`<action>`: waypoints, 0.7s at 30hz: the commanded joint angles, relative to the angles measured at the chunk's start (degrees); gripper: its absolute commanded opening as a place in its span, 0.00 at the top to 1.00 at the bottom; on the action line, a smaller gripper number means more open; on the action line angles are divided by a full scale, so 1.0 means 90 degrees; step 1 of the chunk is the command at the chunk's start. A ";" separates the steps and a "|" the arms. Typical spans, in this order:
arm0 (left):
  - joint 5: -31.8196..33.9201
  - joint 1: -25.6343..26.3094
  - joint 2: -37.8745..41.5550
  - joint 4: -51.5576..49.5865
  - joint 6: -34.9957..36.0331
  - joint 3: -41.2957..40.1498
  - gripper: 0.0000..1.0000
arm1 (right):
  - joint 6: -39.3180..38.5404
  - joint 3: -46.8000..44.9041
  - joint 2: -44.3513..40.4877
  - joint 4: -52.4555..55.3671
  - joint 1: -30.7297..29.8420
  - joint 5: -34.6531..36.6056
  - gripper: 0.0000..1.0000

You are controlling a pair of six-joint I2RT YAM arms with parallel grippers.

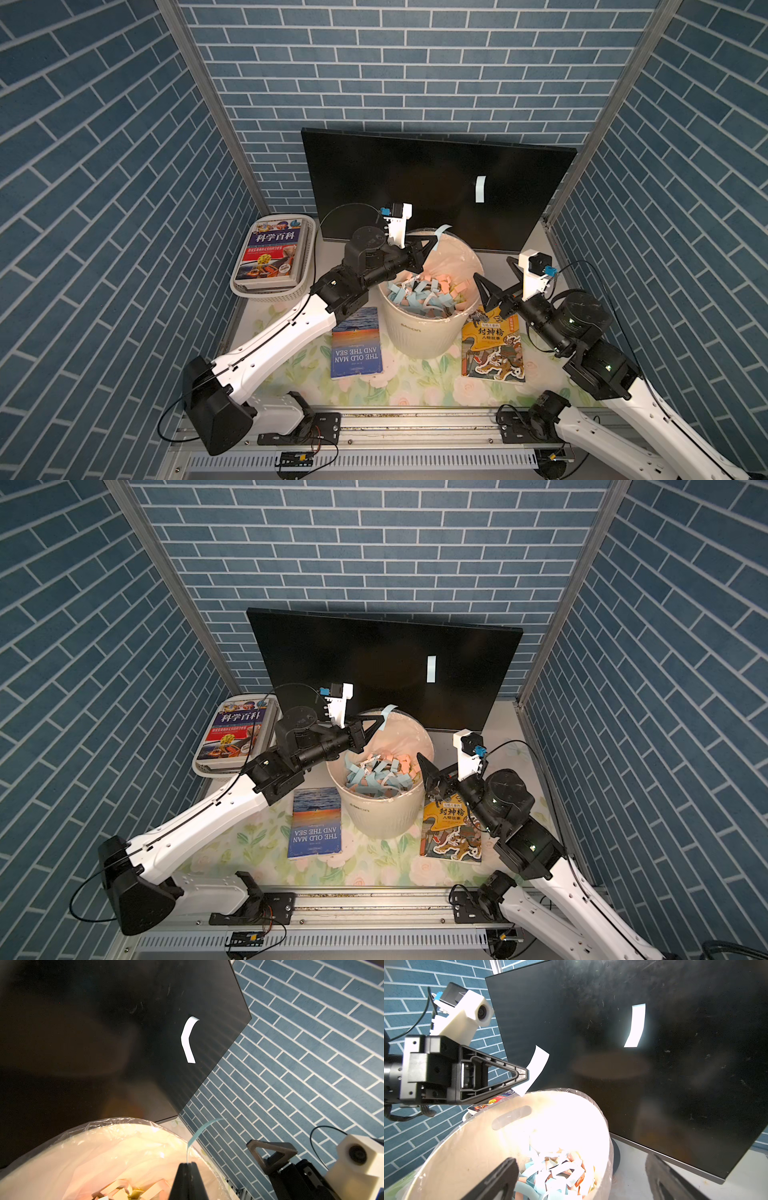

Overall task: Remove the sticky note from the monitor
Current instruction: Place the sticky note in the trash bin.

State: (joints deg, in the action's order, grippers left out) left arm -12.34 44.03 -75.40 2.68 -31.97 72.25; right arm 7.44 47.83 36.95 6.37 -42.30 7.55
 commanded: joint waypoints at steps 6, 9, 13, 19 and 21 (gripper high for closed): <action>0.0744 0.0169 0.0189 -0.0979 0.0767 0.0006 1.00 | -0.0095 0.0005 0.0058 -0.0228 0.0023 0.0050 0.00; 0.0900 0.0220 0.0175 -0.1196 0.0902 0.0044 0.99 | -0.0092 0.0010 0.0087 -0.0231 0.0029 0.0050 0.00; 0.0960 0.0243 0.0155 -0.1365 0.1016 0.0038 0.89 | -0.0094 0.0020 0.0126 -0.0234 0.0022 0.0058 0.00; 0.0981 0.0244 0.0130 -0.1416 0.1105 -0.0020 0.63 | -0.0094 0.0106 0.0238 -0.0215 0.0023 0.0059 0.00; 0.0980 0.0253 0.0139 -0.1422 0.1129 -0.0029 0.57 | -0.0094 0.0149 0.0285 -0.0210 0.0028 0.0055 0.00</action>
State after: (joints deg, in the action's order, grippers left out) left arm -4.03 46.00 -74.35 -9.52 -22.96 72.27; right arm 7.44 47.83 39.13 6.37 -42.30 7.55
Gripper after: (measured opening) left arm 0.417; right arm 0.996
